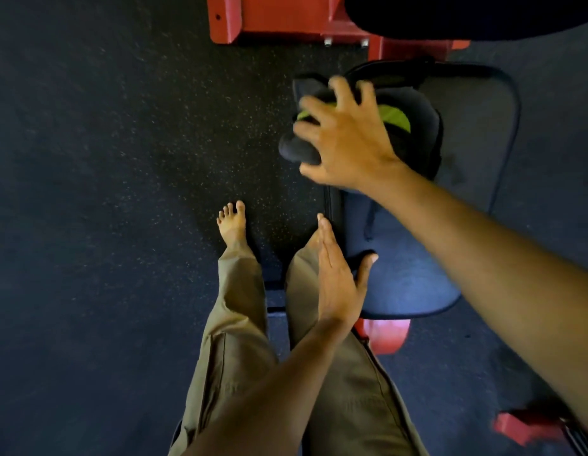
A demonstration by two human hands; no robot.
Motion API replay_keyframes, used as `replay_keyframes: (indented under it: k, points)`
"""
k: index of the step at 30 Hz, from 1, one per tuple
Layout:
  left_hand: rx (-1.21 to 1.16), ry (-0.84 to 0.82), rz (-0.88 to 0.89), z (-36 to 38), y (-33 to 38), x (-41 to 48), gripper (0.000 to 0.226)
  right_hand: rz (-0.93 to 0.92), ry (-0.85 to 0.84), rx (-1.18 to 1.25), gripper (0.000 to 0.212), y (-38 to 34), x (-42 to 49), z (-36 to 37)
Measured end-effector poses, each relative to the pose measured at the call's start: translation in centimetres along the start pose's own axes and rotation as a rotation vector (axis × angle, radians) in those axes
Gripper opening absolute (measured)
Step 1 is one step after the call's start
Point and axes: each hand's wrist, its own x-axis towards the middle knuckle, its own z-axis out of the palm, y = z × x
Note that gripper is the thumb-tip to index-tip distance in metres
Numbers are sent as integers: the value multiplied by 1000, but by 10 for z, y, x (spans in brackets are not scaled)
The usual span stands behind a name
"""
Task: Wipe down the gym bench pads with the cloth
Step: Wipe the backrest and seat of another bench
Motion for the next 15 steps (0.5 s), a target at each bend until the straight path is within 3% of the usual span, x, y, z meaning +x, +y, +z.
replay_keyframes:
  k: [2, 9, 15]
  points:
    - [-4, -9, 12, -1, 0, 0, 89, 80, -36, -35, 53, -9, -1, -1]
    - [-34, 5, -4, 0, 0, 0, 87, -213, 58, 40, 53, -12, -38, 13]
    - [-12, -15, 6, 0, -1, 0, 87, 129, 67, 32, 55, -6, -5, 6]
